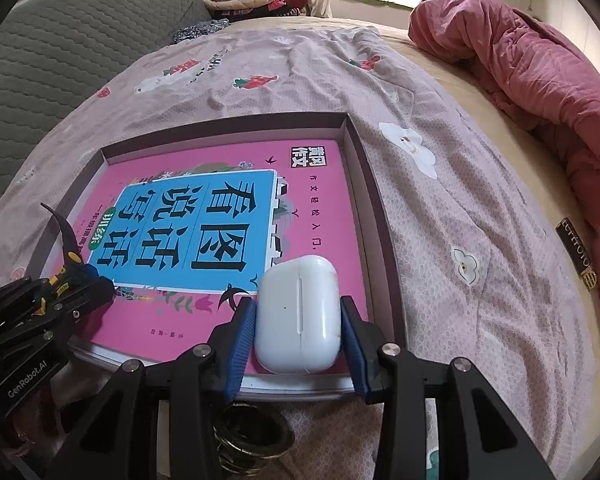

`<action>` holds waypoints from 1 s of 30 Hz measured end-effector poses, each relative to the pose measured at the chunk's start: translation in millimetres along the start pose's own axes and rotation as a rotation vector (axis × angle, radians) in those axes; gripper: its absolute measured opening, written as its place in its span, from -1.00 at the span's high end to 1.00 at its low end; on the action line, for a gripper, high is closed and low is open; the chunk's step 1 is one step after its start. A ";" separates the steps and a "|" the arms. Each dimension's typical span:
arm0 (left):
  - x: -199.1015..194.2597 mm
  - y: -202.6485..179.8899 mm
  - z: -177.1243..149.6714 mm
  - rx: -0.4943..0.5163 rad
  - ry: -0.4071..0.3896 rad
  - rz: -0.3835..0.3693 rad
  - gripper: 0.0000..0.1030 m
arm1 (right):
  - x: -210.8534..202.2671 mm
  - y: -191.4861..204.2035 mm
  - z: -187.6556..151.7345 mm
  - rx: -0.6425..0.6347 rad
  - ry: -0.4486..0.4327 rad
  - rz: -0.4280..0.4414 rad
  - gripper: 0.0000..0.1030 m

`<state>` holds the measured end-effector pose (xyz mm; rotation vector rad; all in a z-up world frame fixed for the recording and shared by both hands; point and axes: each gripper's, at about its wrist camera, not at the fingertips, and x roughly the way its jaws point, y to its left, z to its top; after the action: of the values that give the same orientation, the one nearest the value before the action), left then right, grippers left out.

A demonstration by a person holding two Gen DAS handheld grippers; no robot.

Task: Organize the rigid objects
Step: 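Lower the earbud case into the box and open right tool while left tool lowers the watch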

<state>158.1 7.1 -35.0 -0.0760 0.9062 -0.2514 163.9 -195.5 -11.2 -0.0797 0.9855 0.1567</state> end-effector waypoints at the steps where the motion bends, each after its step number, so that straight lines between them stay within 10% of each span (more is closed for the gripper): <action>1: -0.1 0.1 0.0 0.002 0.000 0.000 0.51 | -0.8 0.9 -0.6 -0.003 -0.003 -0.006 0.18; 30: -11.8 6.4 -3.4 -0.048 -0.037 -0.021 0.23 | -43.4 -8.2 -26.9 0.034 -0.121 -0.039 0.02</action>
<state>149.7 16.3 -29.1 -0.1341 0.8754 -0.2468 119.6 -211.5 10.3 -0.0578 0.8655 0.1073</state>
